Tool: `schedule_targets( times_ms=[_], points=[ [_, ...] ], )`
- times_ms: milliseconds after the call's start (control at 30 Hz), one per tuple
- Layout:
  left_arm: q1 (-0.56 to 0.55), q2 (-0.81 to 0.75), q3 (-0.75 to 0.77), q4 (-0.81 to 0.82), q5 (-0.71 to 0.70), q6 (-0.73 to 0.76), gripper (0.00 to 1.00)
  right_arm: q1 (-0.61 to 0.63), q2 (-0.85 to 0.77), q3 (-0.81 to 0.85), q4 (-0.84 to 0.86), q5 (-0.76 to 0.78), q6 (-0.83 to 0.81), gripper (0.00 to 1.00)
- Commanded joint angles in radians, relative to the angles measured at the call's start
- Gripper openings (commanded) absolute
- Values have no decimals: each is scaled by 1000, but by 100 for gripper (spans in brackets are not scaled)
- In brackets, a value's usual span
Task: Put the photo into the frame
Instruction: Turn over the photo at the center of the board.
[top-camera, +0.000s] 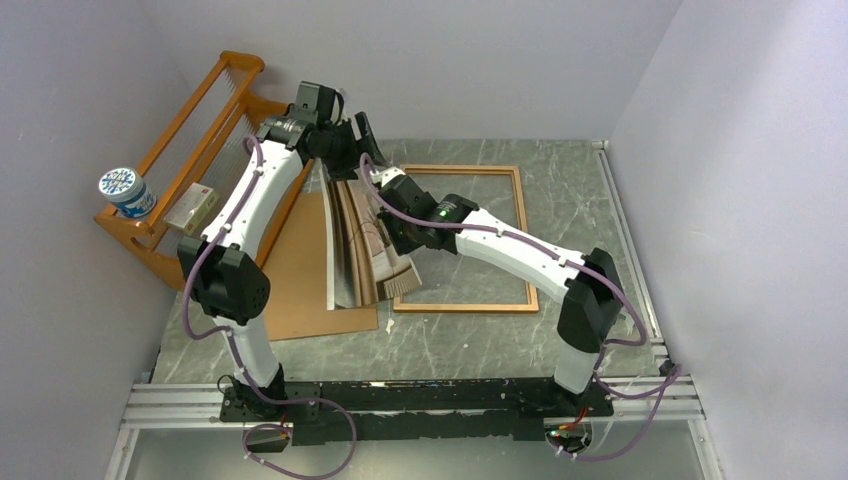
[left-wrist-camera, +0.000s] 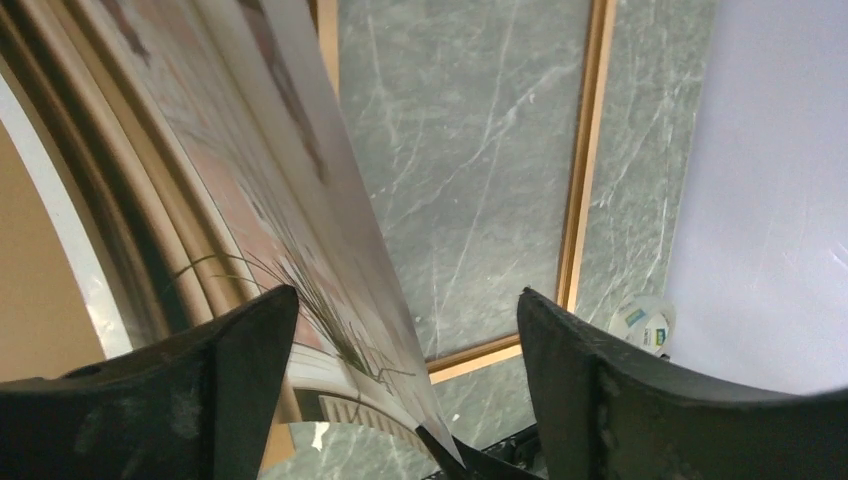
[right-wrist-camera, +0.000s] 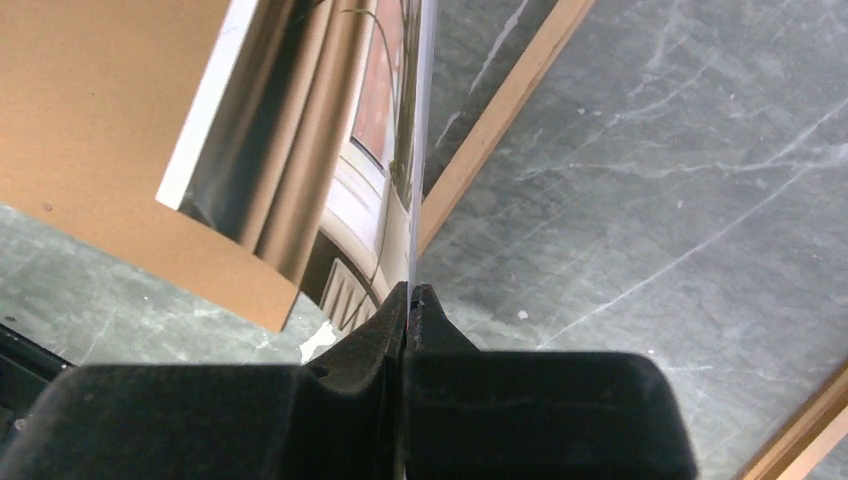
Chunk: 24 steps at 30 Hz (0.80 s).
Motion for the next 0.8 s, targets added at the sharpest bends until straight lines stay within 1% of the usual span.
schedule_targets(
  times_ms=[0,33,167,300,367,400,433,467,500,533,567,600,633,767],
  points=[
    [-1,1,21,-97,-33,7,64,1,-3,50,5,57,13,0],
    [0,0,16,-97,-33,7,58,1,-5,48,11,49,17,0],
    [2,14,28,-112,-50,16,40,0,-21,37,40,20,18,0],
    [4,48,59,-134,-55,28,27,3,-36,23,57,7,6,0],
    [5,62,71,-141,-54,28,24,3,-41,14,63,-1,4,0],
    [5,68,76,-144,-53,28,25,3,-44,11,68,-3,1,0],
    [5,73,83,-147,-51,28,30,3,-46,10,71,-10,-4,0],
    [5,78,87,-149,-51,27,42,2,-46,9,73,-13,-8,0],
    [5,81,92,-152,-51,27,51,4,-45,10,72,-13,-13,0],
    [5,84,92,-152,-51,25,56,3,-45,13,72,-13,-18,0],
    [5,87,92,-152,-51,24,57,3,-41,17,70,-11,-22,0],
    [5,91,92,-152,-54,23,54,4,-37,21,67,-8,-23,0],
    [5,93,91,-152,-56,21,49,3,-36,23,64,-9,-26,0],
    [6,88,83,-148,-67,14,23,4,-40,18,66,-21,-21,0]
  ],
)
